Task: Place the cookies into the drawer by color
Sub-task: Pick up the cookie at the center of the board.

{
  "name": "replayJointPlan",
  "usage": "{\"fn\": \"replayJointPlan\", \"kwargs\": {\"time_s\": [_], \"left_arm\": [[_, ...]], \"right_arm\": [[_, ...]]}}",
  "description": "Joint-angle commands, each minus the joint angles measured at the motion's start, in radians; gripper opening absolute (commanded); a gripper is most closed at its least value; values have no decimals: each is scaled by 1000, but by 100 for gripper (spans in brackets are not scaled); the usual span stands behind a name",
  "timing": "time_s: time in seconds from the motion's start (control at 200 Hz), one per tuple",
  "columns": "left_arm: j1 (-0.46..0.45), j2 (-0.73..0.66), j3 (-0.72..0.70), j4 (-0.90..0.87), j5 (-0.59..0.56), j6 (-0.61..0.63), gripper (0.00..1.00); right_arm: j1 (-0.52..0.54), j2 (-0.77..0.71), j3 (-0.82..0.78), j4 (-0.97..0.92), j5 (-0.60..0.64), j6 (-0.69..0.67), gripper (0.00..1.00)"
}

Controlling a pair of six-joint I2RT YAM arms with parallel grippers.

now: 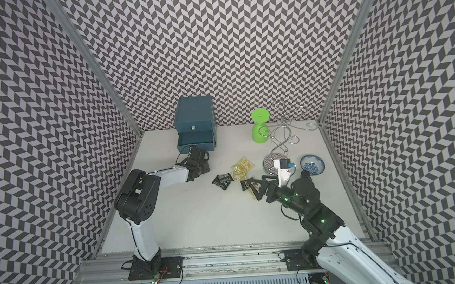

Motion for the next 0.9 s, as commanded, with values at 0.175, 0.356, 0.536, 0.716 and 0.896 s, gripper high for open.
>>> {"fn": "replayJointPlan", "kwargs": {"time_s": [0.175,0.356,0.536,0.716,0.896], "left_arm": [[1,27,-6,-72,-15,4,39],[2,19,0,-101,-23,21,37],[-3,16,-15,-111,1,38,46],[-3,18,-42,-98,36,39,46],[0,42,-39,-122,30,40,36]], "right_arm": [[5,-22,-18,50,34,16,100],[6,-39,-25,48,48,31,100],[6,-53,-33,45,54,41,100],[6,-57,-35,40,55,50,100],[6,-68,-36,36,58,57,100]]}}
